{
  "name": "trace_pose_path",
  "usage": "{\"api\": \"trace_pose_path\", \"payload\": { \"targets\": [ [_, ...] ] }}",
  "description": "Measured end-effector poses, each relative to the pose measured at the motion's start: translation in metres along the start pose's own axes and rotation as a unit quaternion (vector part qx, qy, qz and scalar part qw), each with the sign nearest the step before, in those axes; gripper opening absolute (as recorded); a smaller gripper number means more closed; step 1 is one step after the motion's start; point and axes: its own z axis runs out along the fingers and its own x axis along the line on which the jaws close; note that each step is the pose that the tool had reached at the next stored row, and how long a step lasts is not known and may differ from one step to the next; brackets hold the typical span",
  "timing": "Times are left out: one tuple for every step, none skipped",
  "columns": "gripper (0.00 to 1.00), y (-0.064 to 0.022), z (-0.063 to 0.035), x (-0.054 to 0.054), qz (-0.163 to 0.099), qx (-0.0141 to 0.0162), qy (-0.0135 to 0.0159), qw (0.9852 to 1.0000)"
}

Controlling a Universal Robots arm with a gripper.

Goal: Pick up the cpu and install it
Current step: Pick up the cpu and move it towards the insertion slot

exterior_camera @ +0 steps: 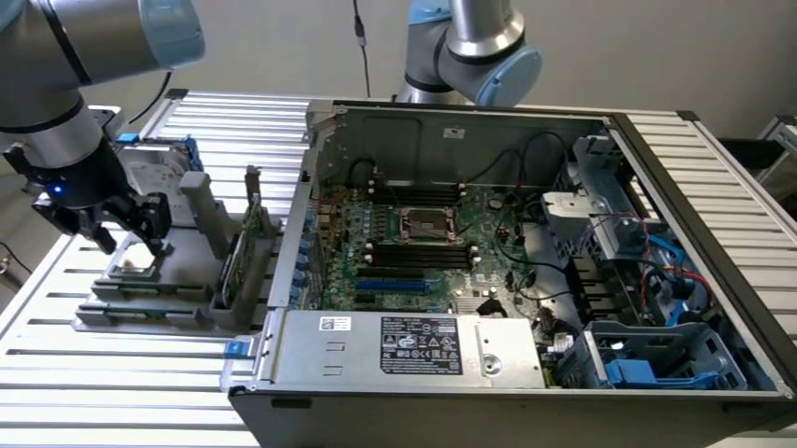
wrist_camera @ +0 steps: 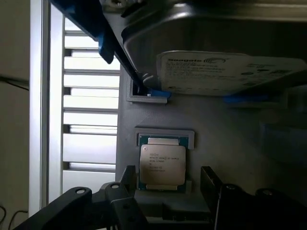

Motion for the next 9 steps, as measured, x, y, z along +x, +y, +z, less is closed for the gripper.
{"api": "trace_pose_path", "payload": {
  "targets": [
    [0.65, -0.0001, 0.0009, 0.0000, 0.000, -0.0002, 0.0004, 1.0000],
    [0.65, -0.0002, 0.0019, -0.0001, 0.000, -0.0006, 0.0006, 1.0000],
    [0.65, -0.0002, 0.0026, -0.0001, 0.000, -0.0010, 0.0011, 1.0000],
    [0.65, -0.0003, 0.0034, -0.0001, 0.000, -0.0016, 0.0017, 1.0000],
    [0.65, -0.0003, 0.0041, -0.0001, 0.000, -0.0022, 0.0024, 1.0000],
    [0.65, -0.0003, 0.0048, -0.0001, 0.000, -0.0027, 0.0032, 1.0000],
    [0.65, -0.0003, 0.0054, -0.0002, 0.000, -0.0032, 0.0041, 1.0000],
    [0.65, -0.0004, 0.0060, -0.0002, 0.001, -0.0036, 0.0052, 1.0000],
    [0.65, -0.0004, 0.0066, -0.0002, 0.001, -0.0041, 0.0061, 1.0000]
  ]
}}
